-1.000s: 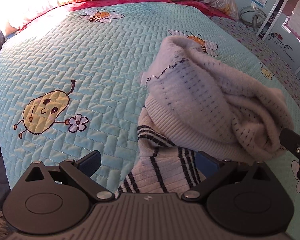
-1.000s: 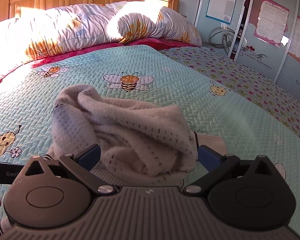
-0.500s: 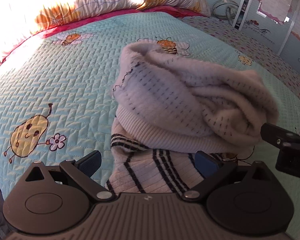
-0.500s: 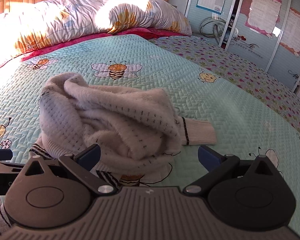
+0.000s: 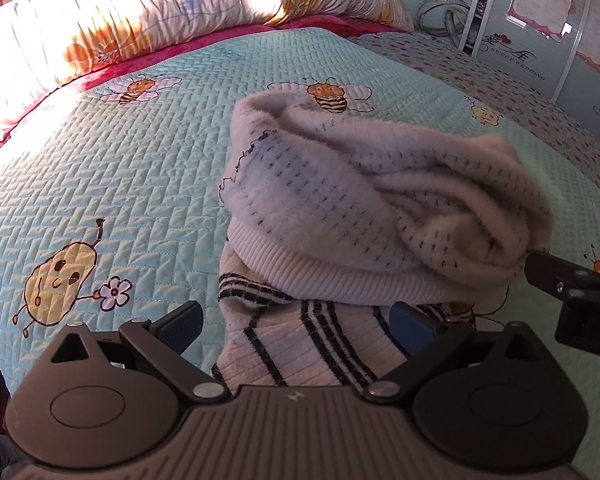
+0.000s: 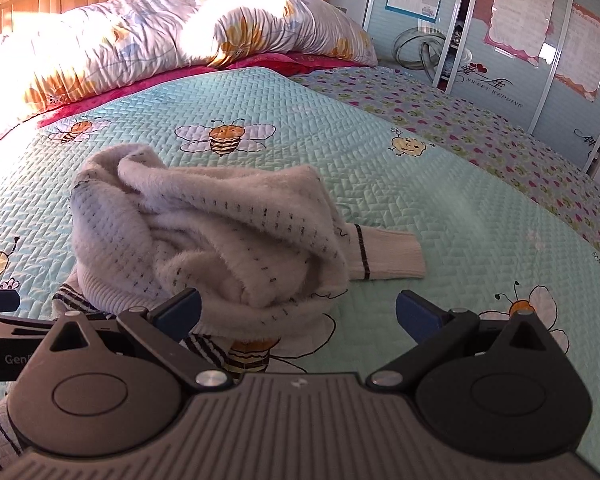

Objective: Fold clothes

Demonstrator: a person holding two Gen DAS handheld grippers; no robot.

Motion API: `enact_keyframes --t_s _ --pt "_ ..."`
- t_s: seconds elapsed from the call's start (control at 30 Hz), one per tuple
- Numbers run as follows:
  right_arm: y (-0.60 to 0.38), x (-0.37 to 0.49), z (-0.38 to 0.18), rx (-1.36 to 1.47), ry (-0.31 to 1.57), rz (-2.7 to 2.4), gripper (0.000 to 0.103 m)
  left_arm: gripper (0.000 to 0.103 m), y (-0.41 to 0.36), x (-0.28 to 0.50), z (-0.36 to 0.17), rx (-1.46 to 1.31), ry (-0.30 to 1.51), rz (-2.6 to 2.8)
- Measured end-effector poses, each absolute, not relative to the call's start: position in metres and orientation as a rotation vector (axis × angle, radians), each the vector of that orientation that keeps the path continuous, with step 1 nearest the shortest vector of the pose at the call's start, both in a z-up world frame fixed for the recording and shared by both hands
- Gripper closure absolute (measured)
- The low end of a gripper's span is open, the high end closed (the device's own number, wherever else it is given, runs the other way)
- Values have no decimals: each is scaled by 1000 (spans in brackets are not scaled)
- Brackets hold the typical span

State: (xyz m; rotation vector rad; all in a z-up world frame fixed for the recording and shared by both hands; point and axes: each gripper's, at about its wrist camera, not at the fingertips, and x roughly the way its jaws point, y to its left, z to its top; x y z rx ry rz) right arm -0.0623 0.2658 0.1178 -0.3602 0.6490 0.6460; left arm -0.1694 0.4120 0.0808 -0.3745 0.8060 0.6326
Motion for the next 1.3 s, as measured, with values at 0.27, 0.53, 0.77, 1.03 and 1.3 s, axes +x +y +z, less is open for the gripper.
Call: enact_keyframes --t_s 0.27,0.53,0.77,1.03,1.3 --pt "266 -62 111 -353 653 655 1 1 414 -166 75 -366 827 626" --pt "267 -60 110 -326 643 672 1 1 424 -172 75 -414 813 661" --pt "288 -59 112 -387 519 722 1 1 447 -189 74 -550 770 754" --pt "337 -24 95 -497 506 716 1 1 455 -195 73 -634 718 754" --pt "329 -20 87 -429 533 794 84 1 461 -197 68 -680 735 798"
